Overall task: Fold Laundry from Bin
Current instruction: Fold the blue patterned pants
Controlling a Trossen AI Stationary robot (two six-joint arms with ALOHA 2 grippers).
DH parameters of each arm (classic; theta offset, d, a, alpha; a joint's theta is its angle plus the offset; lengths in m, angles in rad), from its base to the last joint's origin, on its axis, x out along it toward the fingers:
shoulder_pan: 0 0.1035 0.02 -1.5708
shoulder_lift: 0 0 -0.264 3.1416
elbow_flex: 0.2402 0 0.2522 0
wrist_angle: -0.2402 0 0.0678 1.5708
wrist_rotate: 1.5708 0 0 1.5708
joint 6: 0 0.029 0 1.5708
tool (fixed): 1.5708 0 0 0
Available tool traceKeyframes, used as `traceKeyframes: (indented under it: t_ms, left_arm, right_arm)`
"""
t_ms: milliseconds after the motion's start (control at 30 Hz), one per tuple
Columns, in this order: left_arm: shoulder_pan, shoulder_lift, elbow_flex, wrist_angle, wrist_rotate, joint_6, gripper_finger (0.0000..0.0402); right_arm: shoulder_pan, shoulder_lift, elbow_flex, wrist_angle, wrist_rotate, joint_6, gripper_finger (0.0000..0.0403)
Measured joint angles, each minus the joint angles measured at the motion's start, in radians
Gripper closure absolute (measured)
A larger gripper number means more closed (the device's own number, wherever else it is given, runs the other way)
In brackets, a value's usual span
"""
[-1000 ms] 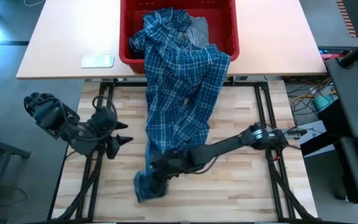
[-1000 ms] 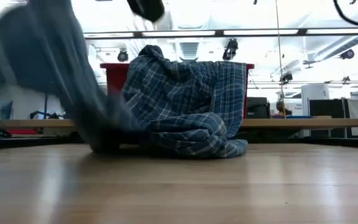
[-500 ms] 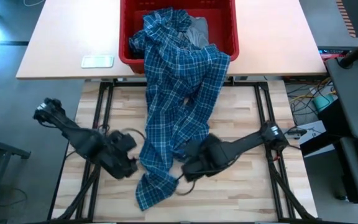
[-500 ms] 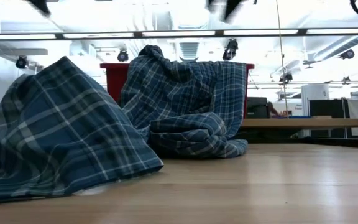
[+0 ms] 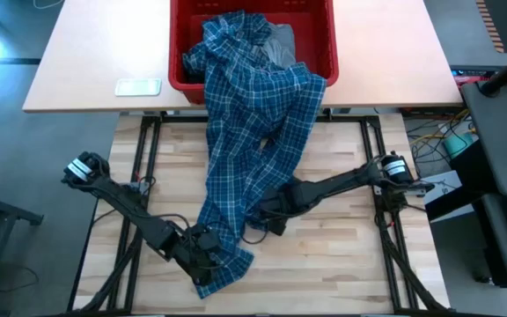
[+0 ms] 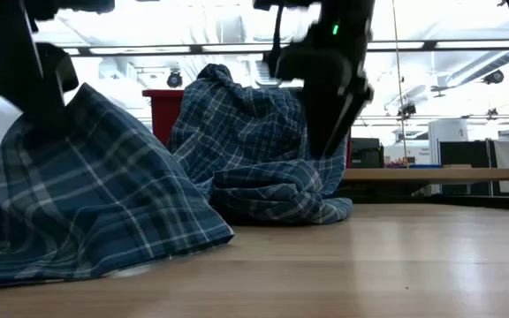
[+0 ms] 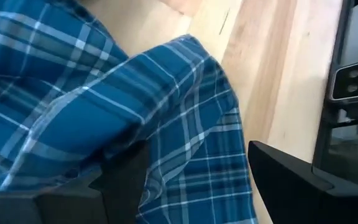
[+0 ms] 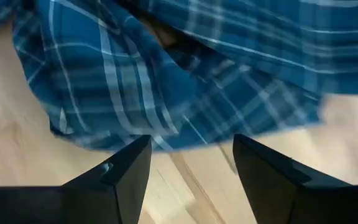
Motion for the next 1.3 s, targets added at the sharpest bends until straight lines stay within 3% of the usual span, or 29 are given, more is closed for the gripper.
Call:
traceKeyframes:
  t_ms: [200,367,467,567,700,833,967,1067,1167,1300]
  left_arm:
    - [0.000,-0.003,0.001,-0.060,-0.010,0.018,0.0141]
    - [0.000,0.001,-0.022,-0.208,-0.053,-0.099,0.0141]
    - [-0.002,0.011,-0.066,-0.165,-0.053,-0.159,0.0141]
    - [-0.009,0.030,-0.103,-0.098,-0.032,-0.181,0.0141]
    - [-0.018,0.067,-0.132,-0.059,0.017,-0.183,0.0141]
    - [-0.027,0.099,-0.141,-0.058,0.040,-0.159,0.0141]
    - [-0.029,0.113,-0.134,-0.059,0.050,-0.100,0.0141]
    - [-0.026,0.112,-0.120,-0.056,0.057,-0.054,0.0141]
    - [-0.024,0.112,-0.109,-0.055,0.076,-0.046,0.0141]
    - [-0.023,0.110,-0.101,-0.052,0.117,-0.097,0.0141]
  right_arm:
    - [-0.068,0.060,-0.101,0.117,-0.141,-0.019,0.0230]
    - [-0.077,0.088,-0.113,0.140,-0.154,0.000,0.0312]
    - [-0.073,0.086,-0.114,0.136,-0.157,0.062,0.0374]
    - [-0.038,0.052,-0.105,0.096,-0.176,0.148,0.0388]
    - [0.082,-0.061,-0.060,0.037,-0.271,0.298,0.0394]
    - [0.271,-0.169,-0.042,0.030,-0.339,0.527,0.0394]
    - [0.457,-0.263,-0.047,0.022,-0.348,0.810,0.0394]
    - [0.560,-0.287,-0.059,-0.024,-0.298,0.969,0.0394]
    - [0.639,-0.290,-0.069,-0.110,-0.312,1.017,0.0394]
    - [0.702,-0.274,-0.086,-0.174,-0.313,0.909,0.0394]
